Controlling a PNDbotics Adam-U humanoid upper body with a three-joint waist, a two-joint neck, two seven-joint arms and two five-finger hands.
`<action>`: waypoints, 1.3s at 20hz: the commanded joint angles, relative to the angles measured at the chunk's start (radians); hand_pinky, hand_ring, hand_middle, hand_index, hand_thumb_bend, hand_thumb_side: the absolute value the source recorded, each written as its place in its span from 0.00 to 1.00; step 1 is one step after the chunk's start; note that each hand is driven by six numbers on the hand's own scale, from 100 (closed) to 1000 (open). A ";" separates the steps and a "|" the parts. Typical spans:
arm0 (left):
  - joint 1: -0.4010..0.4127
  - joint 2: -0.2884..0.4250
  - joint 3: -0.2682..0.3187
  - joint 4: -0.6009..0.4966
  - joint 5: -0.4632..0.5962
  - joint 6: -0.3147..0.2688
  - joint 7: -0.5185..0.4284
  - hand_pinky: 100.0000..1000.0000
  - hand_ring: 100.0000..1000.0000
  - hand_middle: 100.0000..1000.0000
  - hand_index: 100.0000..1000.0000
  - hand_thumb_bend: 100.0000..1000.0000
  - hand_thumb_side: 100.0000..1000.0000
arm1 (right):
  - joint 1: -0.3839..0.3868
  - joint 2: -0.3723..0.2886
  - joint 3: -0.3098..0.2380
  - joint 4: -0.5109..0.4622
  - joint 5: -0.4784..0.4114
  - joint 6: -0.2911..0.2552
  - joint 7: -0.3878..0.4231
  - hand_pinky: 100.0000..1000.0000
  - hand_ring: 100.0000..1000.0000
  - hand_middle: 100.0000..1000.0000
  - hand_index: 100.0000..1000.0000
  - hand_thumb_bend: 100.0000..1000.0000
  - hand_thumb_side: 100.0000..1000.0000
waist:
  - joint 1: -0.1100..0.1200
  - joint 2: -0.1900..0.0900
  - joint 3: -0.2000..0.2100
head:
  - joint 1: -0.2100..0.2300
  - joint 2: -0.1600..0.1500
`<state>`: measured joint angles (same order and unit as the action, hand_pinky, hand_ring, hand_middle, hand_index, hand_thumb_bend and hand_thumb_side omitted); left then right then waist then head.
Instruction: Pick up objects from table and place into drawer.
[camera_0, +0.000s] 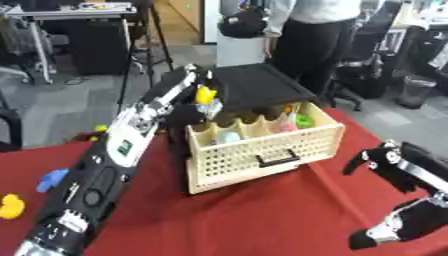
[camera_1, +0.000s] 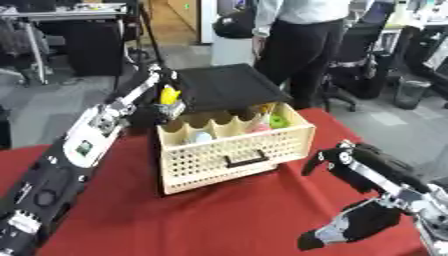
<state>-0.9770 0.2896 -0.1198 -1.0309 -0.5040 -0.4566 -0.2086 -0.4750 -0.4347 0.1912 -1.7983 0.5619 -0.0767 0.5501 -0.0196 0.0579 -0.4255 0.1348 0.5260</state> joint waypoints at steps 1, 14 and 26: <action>-0.017 0.006 0.008 -0.007 -0.003 -0.005 0.006 0.00 0.07 0.31 0.63 0.00 0.52 | -0.019 -0.008 -0.004 -0.002 -0.008 -0.003 0.004 0.06 0.00 0.00 0.65 1.00 0.51 | -0.002 -0.009 -0.003 | -0.002 -0.008; -0.008 0.004 0.008 -0.009 -0.006 -0.051 0.000 0.15 0.29 0.44 0.72 0.02 0.00 | -0.017 -0.009 -0.004 0.000 -0.004 -0.006 0.005 0.06 0.00 0.00 0.65 1.00 0.51 | -0.001 -0.008 0.003 | -0.008 -0.005; 0.017 0.070 0.030 -0.117 0.150 -0.018 0.019 0.27 0.35 0.44 0.72 0.00 0.10 | -0.011 -0.016 -0.008 0.012 0.000 -0.006 0.000 0.06 0.00 0.00 0.65 1.00 0.51 | -0.007 -0.018 0.050 | -0.025 0.004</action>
<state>-0.9422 0.3248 -0.1025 -1.1104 -0.3814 -0.4837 -0.1952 -0.4744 -0.4347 0.1912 -1.7850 0.5619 -0.0805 0.5520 -0.0223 0.0531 -0.3720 0.1153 0.5264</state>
